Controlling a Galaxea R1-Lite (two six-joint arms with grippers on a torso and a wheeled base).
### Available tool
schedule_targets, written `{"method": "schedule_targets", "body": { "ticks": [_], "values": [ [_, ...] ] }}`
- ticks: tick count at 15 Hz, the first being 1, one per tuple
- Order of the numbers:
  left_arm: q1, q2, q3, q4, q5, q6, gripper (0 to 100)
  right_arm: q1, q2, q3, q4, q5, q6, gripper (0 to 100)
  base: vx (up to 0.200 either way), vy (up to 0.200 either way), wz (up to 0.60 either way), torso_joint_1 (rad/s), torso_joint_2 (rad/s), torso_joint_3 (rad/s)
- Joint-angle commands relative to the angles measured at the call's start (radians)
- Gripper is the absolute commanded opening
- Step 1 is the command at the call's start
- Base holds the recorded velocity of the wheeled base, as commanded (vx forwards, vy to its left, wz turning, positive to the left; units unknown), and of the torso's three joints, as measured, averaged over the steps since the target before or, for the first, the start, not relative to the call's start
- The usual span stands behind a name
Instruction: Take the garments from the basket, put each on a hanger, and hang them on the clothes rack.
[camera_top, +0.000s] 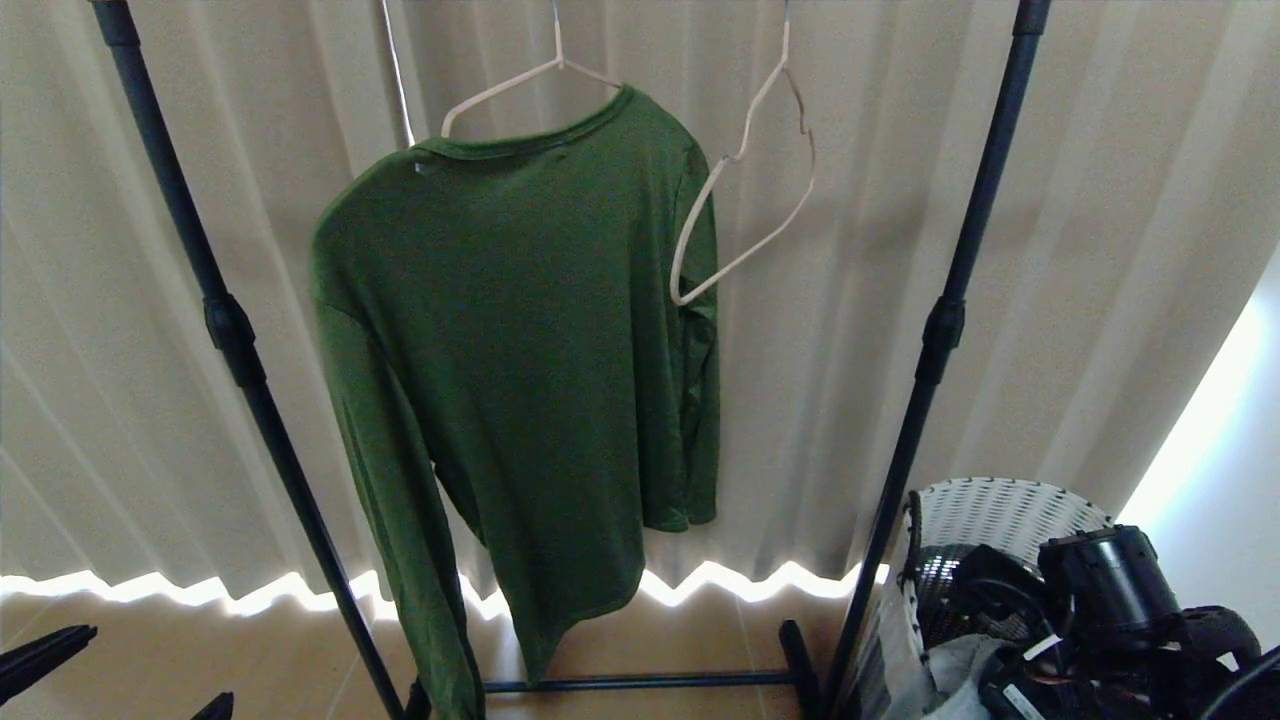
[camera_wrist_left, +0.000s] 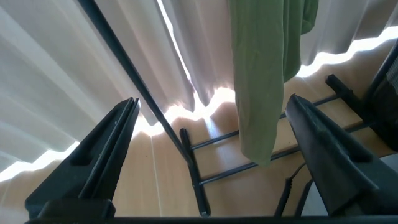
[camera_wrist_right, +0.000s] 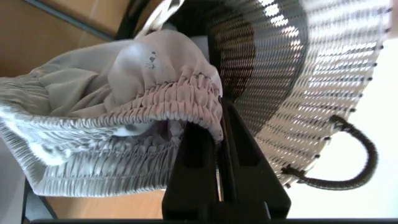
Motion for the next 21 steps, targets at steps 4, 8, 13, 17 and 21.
{"method": "schedule_targets", "body": {
  "ticks": [4,8,13,17,21],
  "values": [
    [0.000,0.006,-0.003,-0.002,0.000,0.001,100,0.078,-0.240,0.012,-0.020,0.024,0.000,0,0.000,0.000,0.00,0.000,0.00,0.000],
    [-0.129,0.006,0.016,-0.002,0.000,0.004,100,0.118,-0.383,-0.060,-0.019,0.033,-0.002,0,0.000,0.000,0.00,0.000,0.00,0.000],
    [-0.287,0.078,-0.105,-0.003,-0.015,0.034,100,0.145,-0.444,-0.197,-0.023,0.119,0.004,0,0.000,0.000,0.00,0.000,0.00,0.000],
    [-0.431,0.284,-0.197,-0.065,-0.038,0.025,100,0.184,-0.444,-0.327,-0.023,0.124,0.003,0,0.000,0.000,0.00,0.000,0.00,0.000],
    [-0.442,0.512,-0.194,-0.212,-0.041,0.028,100,0.290,-0.443,-0.407,-0.022,0.124,0.001,0,0.000,0.000,0.00,0.000,0.00,0.000]
  ]
}}
